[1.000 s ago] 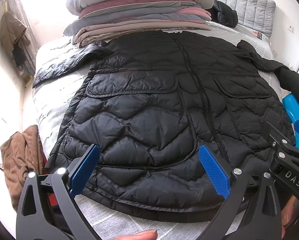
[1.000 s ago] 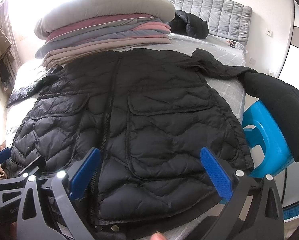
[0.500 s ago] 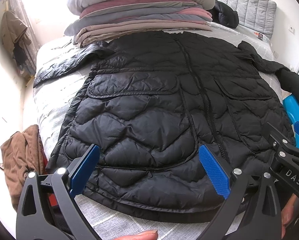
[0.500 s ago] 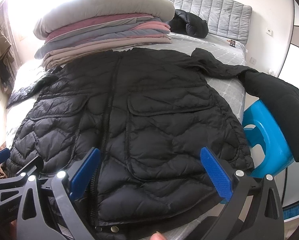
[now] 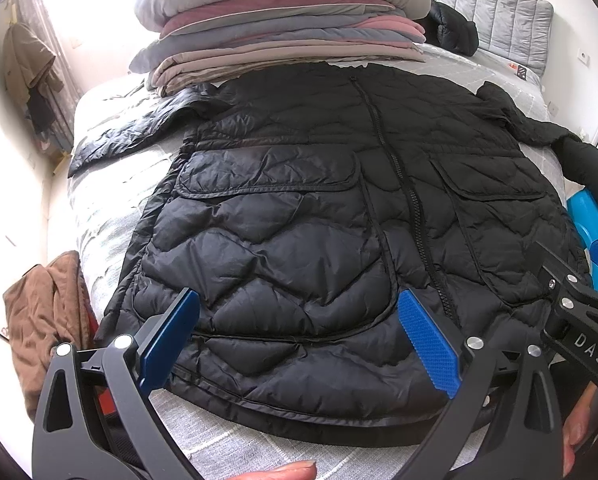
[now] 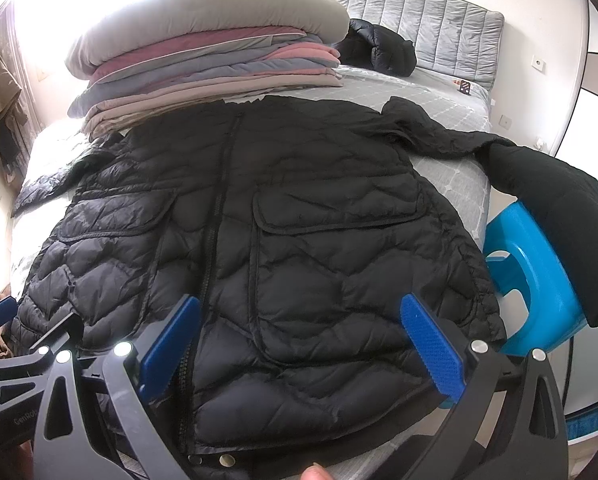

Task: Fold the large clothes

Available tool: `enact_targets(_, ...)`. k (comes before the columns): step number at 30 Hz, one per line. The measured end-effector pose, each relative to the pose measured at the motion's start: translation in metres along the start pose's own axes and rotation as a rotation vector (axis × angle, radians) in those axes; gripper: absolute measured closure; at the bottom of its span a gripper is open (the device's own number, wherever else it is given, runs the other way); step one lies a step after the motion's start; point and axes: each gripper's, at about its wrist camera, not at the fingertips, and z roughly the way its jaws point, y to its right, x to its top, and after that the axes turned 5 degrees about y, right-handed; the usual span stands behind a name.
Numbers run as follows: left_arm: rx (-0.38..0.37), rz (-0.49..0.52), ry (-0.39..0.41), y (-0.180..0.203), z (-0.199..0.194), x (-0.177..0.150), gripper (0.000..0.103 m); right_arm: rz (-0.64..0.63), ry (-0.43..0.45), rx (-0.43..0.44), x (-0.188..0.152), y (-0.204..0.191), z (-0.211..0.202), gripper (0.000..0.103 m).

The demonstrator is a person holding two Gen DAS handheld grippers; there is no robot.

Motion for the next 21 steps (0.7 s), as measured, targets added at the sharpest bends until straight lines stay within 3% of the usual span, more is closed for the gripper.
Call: enact_targets(21,-0.003,0.017,0.008,0.003,-0.002,0.008,0.007,-0.008,0.006,0.002,0.012,0.0,0.0,0.006)
